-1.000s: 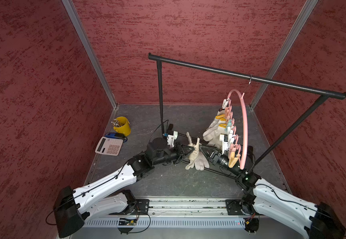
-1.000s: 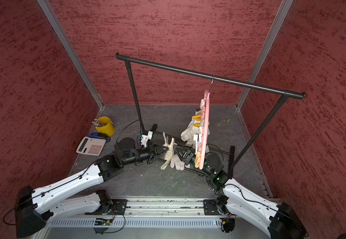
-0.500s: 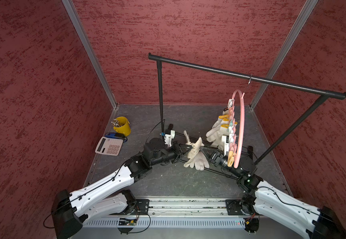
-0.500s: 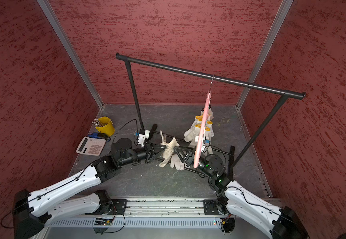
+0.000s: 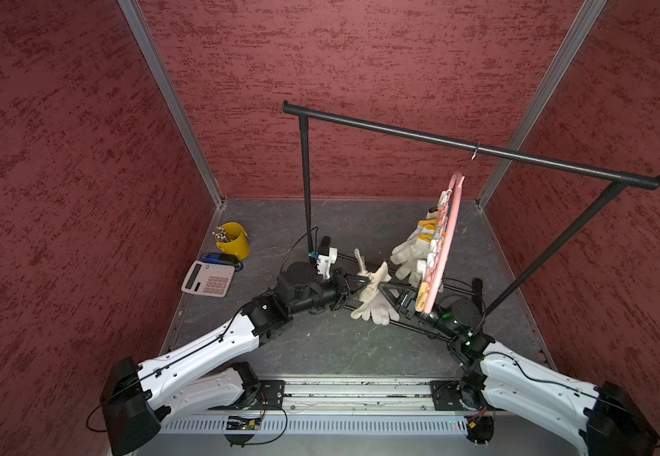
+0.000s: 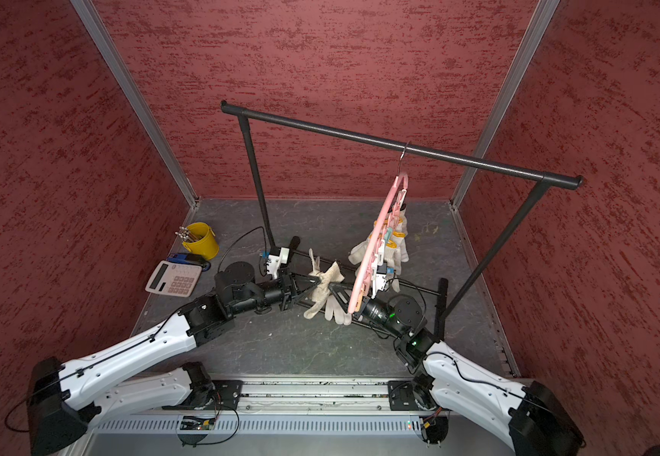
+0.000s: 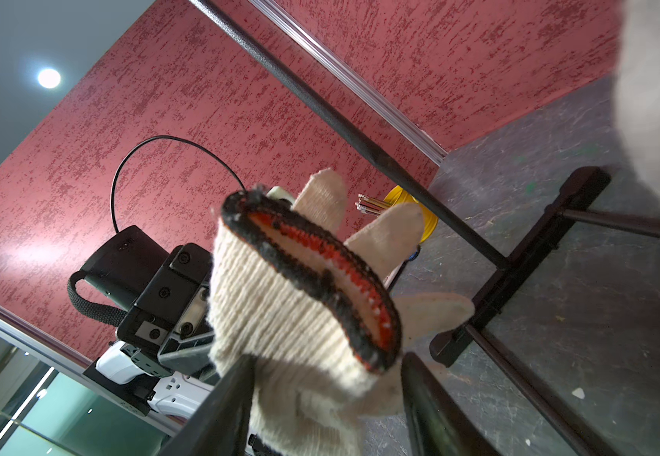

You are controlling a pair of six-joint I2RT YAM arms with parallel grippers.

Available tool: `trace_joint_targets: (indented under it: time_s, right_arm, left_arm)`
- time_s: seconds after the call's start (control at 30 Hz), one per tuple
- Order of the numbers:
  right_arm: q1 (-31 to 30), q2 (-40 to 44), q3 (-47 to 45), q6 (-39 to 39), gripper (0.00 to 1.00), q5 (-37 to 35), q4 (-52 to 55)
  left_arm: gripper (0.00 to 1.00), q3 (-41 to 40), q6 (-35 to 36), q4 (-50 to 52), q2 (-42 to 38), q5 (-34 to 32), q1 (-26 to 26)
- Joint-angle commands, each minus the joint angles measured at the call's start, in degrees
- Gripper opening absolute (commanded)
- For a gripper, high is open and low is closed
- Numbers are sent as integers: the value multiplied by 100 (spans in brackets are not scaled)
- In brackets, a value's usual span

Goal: Clip the gloves onto a hanger to dry
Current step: Pick up the glove from the center of the board.

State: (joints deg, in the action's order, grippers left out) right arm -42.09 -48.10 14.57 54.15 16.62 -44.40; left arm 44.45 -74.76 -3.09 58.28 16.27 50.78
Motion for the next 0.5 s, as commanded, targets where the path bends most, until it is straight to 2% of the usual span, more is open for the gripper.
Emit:
trace_joint_targets:
  time_s: [0.0, 0.33, 0.47]
  right_arm:
    - [-37, 5, -24, -97, 60, -26, -571]
    - [-37, -32, -66, -289, 59, -307, -750]
    - [-35, -55, -13, -314, 53, -279, -815]
  left_arm:
    - [0, 135, 66, -135, -22, 1, 80]
    - [0, 192, 51, 23, -56, -32, 142]
    - [0, 156, 42, 79, -56, -48, 146]
